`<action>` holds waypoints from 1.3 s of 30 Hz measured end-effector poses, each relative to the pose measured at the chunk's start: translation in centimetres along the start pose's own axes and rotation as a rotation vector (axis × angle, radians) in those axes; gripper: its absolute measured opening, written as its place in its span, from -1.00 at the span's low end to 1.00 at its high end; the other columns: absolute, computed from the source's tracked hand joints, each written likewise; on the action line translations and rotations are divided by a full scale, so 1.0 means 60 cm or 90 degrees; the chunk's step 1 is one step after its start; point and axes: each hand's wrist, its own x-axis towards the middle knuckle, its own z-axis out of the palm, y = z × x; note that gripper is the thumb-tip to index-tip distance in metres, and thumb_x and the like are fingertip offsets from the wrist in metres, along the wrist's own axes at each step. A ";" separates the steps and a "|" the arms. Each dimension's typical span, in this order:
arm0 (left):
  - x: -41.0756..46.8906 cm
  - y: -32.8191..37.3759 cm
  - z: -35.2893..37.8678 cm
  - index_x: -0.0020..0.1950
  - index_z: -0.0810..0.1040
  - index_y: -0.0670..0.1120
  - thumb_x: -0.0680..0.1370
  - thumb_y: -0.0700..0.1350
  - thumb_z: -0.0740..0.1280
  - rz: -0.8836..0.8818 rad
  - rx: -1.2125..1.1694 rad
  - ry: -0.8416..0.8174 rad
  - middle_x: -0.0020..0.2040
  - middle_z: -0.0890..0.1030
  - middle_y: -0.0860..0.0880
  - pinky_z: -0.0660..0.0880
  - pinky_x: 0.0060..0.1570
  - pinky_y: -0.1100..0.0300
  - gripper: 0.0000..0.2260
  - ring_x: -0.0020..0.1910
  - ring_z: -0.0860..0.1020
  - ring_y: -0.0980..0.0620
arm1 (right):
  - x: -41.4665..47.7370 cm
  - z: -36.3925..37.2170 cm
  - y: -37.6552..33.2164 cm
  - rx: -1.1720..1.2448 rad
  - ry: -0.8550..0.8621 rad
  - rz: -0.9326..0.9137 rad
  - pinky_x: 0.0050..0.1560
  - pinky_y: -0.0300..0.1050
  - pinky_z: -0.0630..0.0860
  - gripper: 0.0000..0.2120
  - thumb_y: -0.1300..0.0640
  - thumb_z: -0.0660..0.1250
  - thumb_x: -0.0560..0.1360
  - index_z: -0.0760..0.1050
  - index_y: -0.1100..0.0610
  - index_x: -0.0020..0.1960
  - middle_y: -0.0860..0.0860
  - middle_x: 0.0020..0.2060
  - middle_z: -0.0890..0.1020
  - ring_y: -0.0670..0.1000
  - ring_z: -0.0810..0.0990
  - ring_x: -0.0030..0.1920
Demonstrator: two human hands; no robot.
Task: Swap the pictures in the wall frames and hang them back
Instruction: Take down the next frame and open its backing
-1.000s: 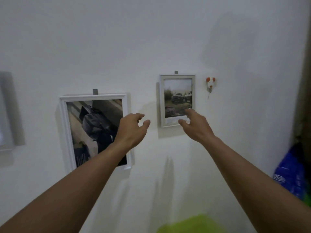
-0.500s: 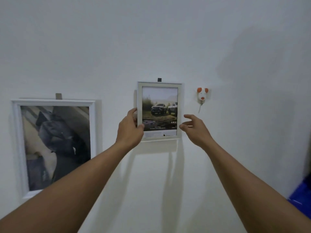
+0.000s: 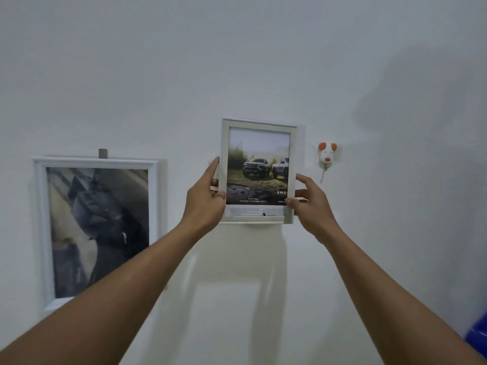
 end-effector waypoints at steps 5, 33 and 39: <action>-0.040 0.010 -0.070 0.50 0.21 0.25 0.59 -0.29 0.24 -0.033 -0.143 -0.040 -0.09 0.60 0.01 0.53 -0.21 0.21 -0.39 -0.20 0.55 0.06 | -0.062 -0.004 -0.056 0.038 -0.069 0.008 -0.09 0.13 0.62 -0.32 0.31 0.31 0.56 0.24 -0.29 0.46 0.18 0.02 0.59 0.13 0.63 0.02; -0.704 -0.296 -0.650 0.43 0.34 0.27 0.57 -0.26 0.31 -0.556 -0.242 -0.173 -0.24 0.63 0.07 0.43 0.11 0.12 -0.44 -0.25 0.58 0.07 | -0.809 0.497 -0.158 0.217 -0.240 0.448 -0.29 -0.17 0.51 -0.30 0.48 0.35 0.44 0.44 -0.17 0.38 0.12 -0.18 0.47 0.09 0.64 -0.14; -0.793 -0.347 -0.679 0.47 0.34 0.13 0.49 -0.48 0.30 -0.641 -0.197 -0.173 -0.17 0.60 0.07 0.40 -0.47 0.32 -0.31 -0.40 0.53 0.21 | -0.906 0.580 -0.096 0.154 -0.246 0.518 -0.29 -0.18 0.52 -0.59 0.44 0.37 0.47 0.52 0.03 0.18 0.11 -0.09 0.62 0.00 0.63 -0.17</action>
